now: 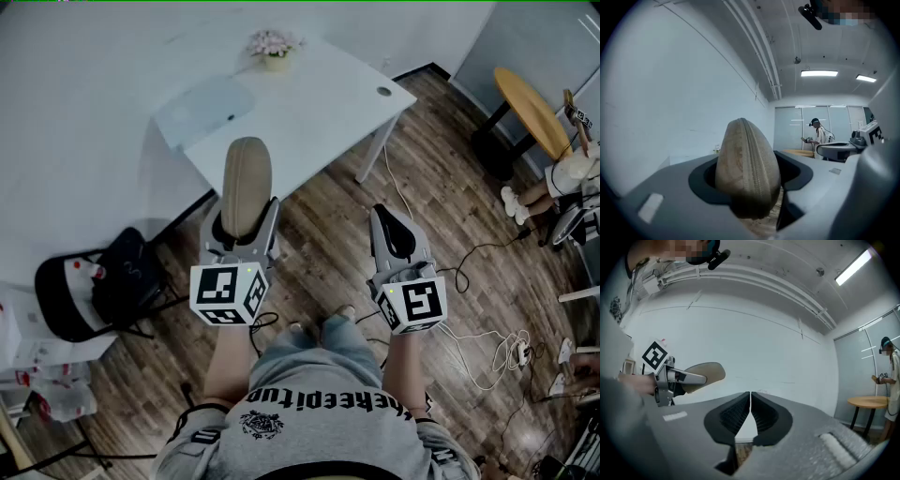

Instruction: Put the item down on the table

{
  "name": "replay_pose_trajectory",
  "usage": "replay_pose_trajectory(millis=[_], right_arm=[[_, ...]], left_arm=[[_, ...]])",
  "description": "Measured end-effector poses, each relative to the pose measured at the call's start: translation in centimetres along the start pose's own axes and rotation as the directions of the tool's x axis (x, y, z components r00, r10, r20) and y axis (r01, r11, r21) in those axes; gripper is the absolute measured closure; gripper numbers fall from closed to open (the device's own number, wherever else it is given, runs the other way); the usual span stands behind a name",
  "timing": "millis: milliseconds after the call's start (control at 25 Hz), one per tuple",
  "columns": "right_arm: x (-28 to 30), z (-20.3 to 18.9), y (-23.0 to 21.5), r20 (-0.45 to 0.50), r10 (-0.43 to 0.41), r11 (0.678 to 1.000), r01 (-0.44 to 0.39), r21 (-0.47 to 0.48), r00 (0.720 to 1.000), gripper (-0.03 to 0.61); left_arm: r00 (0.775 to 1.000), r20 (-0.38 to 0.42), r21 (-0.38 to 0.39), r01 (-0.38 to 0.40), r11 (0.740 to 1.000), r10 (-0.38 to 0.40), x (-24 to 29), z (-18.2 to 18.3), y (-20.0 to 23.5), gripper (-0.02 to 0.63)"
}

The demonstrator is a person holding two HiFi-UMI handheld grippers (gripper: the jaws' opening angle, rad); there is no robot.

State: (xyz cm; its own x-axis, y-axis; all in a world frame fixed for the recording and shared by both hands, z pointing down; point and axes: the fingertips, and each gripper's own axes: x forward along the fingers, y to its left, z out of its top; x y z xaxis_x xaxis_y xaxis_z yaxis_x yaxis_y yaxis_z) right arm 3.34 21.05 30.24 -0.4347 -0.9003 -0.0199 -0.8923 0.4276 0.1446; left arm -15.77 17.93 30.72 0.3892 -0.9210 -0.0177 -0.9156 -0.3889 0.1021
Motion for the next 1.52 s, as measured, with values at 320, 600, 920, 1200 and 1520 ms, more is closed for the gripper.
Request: replay_pose_trajectory(millis=[320, 600, 920, 1200, 1520], right_arm=[[0.2, 0.5, 0.6, 0.01, -0.004, 1.0, 0.004, -0.012, 1.0, 0.574], [0.6, 0.9, 0.2, 0.021, -0.018, 1.0, 0.019, -0.017, 1.0, 0.574], [1.5, 0.6, -1.1, 0.03, -0.03, 1.0, 0.031, -0.006, 0.999, 0.574], [5.6, -0.6, -3.7, 0.028, 0.004, 1.0, -0.004, 0.008, 1.0, 0.574], [11.5, -0.2, -8.5, 0.059, 0.073, 0.997, -0.074, 0.011, 0.996, 0.574]], left_arm=[[1.0, 0.014, -0.002, 0.005, 1.0, -0.005, 0.0, 0.4, 0.6, 0.313], [1.0, 0.023, -0.001, 0.017, 1.0, -0.017, 0.5, 0.8, 0.8, 0.314], [0.999, 0.02, -0.009, 0.031, 0.999, -0.031, 2.3, 0.5, 0.8, 0.313], [1.0, 0.018, -0.013, 0.012, 1.0, -0.011, 6.4, 0.1, 1.7, 0.313], [0.998, 0.042, -0.011, -0.048, 0.999, 0.048, 12.4, 1.2, 2.1, 0.313]])
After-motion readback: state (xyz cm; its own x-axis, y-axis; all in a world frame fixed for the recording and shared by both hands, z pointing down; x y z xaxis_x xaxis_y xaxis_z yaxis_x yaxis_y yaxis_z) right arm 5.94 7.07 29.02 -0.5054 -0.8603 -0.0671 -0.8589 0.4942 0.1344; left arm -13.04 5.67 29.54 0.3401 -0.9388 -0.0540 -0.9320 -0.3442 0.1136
